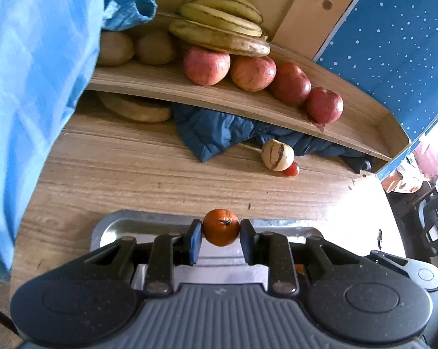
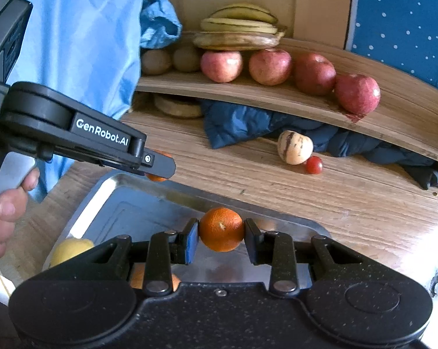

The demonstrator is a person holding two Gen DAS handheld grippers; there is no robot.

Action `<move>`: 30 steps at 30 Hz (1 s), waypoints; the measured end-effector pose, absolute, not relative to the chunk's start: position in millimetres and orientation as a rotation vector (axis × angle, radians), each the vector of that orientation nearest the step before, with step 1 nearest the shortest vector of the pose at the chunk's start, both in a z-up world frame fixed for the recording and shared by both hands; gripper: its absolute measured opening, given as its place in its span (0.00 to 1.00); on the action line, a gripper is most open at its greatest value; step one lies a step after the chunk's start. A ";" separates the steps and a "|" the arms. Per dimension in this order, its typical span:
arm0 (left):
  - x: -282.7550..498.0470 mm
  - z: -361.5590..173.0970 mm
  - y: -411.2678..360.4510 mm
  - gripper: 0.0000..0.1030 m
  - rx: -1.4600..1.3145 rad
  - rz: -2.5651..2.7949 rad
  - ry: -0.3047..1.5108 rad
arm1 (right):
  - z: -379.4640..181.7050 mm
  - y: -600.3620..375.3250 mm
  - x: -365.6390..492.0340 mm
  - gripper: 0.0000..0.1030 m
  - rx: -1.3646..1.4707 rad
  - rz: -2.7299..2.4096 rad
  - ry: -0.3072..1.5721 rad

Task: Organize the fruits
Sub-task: 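Carry the tangerine with the left tool while the right tool carries its tangerine over the tray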

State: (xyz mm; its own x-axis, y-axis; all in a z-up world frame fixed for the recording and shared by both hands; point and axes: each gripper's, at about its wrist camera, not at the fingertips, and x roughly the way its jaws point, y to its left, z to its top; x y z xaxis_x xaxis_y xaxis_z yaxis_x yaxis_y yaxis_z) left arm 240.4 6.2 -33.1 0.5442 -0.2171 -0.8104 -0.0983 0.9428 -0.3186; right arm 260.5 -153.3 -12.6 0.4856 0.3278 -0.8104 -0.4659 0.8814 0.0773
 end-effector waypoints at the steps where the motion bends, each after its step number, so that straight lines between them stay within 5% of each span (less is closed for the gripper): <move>1: 236.2 -31.6 6.6 0.30 -0.347 -0.063 0.996 | -12.0 -152.9 258.1 0.34 -0.156 0.496 0.943; 30: 203.2 -26.5 58.7 0.30 -0.430 0.053 1.009 | -10.9 -99.5 245.1 0.34 -0.219 0.719 0.907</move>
State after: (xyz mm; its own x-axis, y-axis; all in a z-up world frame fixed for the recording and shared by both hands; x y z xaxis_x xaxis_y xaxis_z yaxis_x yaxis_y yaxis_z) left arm 203.2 58.7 -26.5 0.5387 -0.1530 -0.8285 -0.2393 0.9151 -0.3245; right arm 245.1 -99.5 -10.9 0.4045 0.4755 -0.7812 -0.6519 0.7490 0.1184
